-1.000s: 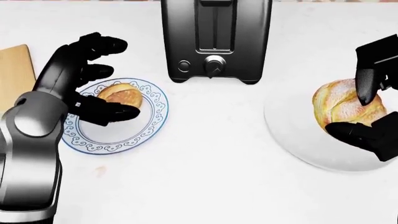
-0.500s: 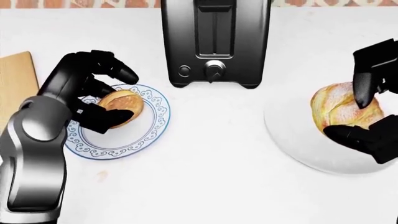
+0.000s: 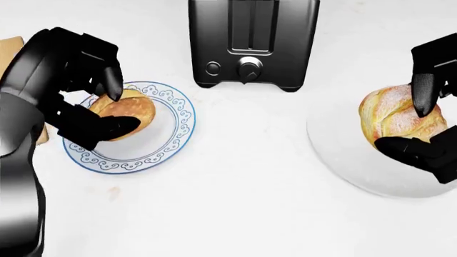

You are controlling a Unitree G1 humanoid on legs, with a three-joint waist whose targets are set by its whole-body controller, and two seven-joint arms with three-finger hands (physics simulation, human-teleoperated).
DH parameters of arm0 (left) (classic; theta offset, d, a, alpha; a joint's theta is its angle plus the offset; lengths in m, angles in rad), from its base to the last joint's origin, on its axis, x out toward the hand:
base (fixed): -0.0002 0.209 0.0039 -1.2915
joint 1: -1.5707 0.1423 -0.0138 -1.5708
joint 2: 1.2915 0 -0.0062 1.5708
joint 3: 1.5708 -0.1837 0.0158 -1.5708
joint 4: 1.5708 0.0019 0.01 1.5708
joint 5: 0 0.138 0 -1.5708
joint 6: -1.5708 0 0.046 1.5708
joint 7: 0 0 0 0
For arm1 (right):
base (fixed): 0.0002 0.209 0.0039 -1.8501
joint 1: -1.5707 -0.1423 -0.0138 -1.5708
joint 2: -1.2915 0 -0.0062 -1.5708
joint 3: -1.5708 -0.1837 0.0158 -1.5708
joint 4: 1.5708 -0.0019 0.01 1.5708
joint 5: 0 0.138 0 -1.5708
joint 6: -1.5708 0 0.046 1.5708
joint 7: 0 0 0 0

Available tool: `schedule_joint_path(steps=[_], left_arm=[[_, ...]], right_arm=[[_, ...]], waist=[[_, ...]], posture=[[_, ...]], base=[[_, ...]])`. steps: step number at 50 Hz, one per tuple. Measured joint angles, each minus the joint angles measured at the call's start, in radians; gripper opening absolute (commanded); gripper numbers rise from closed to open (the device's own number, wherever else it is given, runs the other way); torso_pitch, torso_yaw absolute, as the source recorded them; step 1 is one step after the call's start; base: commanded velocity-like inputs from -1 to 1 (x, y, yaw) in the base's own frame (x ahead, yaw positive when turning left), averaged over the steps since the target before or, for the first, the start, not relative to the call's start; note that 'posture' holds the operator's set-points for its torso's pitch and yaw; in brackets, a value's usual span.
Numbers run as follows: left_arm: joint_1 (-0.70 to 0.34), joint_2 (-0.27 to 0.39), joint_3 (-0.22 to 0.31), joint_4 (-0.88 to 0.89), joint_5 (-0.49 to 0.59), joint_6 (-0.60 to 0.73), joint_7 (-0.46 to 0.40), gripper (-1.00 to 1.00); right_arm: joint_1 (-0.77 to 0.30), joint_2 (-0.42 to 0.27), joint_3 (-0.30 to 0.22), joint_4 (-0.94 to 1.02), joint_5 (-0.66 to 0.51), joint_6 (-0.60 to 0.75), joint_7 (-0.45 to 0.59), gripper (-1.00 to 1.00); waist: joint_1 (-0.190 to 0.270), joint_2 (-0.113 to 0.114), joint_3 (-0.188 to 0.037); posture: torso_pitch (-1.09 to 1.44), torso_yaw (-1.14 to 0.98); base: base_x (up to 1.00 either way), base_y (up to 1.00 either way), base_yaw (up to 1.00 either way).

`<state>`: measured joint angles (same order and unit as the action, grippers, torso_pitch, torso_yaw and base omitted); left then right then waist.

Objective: Place all breads on the cutting board.

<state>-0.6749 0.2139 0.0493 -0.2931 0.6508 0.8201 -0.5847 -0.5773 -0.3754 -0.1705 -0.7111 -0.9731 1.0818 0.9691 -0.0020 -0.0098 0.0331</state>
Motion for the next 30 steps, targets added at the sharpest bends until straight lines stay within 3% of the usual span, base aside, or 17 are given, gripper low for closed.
schedule_joint_path(steps=[9, 10, 12, 14, 20, 23, 24, 27, 30], left_arm=[[-0.058, 0.039, 0.011, -0.161, 0.035, 0.13, -0.099, -0.9], [-0.058, 0.04, 0.008, -0.167, 0.037, 0.141, -0.108, -0.91], [-0.062, 0.04, -0.004, -0.179, 0.039, 0.158, -0.124, -0.91], [-0.071, 0.044, -0.005, -0.199, 0.041, 0.166, -0.136, -0.91], [-0.092, 0.058, 0.004, -0.226, 0.05, 0.178, -0.154, -0.95], [-0.094, 0.063, 0.008, -0.219, 0.049, 0.186, -0.161, -0.95], [-0.089, 0.068, 0.014, -0.216, 0.05, 0.187, -0.16, -0.95], [-0.082, 0.072, 0.024, -0.211, 0.062, 0.206, -0.161, -0.96], [-0.097, 0.073, 0.016, -0.226, 0.068, 0.209, -0.166, -0.96]], right_arm=[[-0.004, 0.004, 0.008, -0.011, -0.018, 0.004, 0.021, -1.0], [-0.003, 0.006, 0.005, -0.01, -0.018, 0.002, 0.02, -1.0], [0.0, 0.009, -0.002, -0.005, -0.021, 0.003, 0.019, -1.0], [-0.003, 0.006, -0.001, -0.006, -0.023, 0.001, 0.017, -1.0], [-0.012, 0.003, -0.004, -0.014, -0.038, 0.001, 0.024, -1.0], [-0.022, 0.001, 0.005, -0.002, -0.042, 0.004, 0.029, -1.0], [-0.02, 0.013, 0.011, -0.005, -0.042, 0.003, 0.03, -1.0], [-0.019, 0.021, 0.028, -0.004, -0.033, 0.003, 0.044, -1.0], [-0.023, 0.015, 0.019, -0.009, -0.035, 0.005, 0.05, -1.0]], waist=[[-0.004, -0.001, 0.0], [-0.006, -0.004, 0.0], [-0.004, -0.033, -0.013], [-0.002, -0.041, -0.023], [-0.01, 0.027, 0.001], [-0.014, 0.086, -0.005], [-0.006, 0.075, -0.001], [0.007, 0.075, 0.007], [-0.002, 0.043, 0.004]], posture=[[0.0, 0.0], [0.0, 0.0], [0.0, 0.0], [0.0, 0.0], [0.0, 0.0], [0.0, 0.0], [0.0, 0.0], [0.0, 0.0], [0.0, 0.0]], base=[[0.0, 0.09, 0.0], [0.0, 0.51, 0.0], [0.0, 0.51, 0.0], [0.0, 0.5, 0.0], [0.0, 0.51, 0.0], [0.0, 0.48, 0.0], [0.0, 0.42, 0.0], [0.0, 0.39, 0.0], [0.0, 0.27, 0.0]])
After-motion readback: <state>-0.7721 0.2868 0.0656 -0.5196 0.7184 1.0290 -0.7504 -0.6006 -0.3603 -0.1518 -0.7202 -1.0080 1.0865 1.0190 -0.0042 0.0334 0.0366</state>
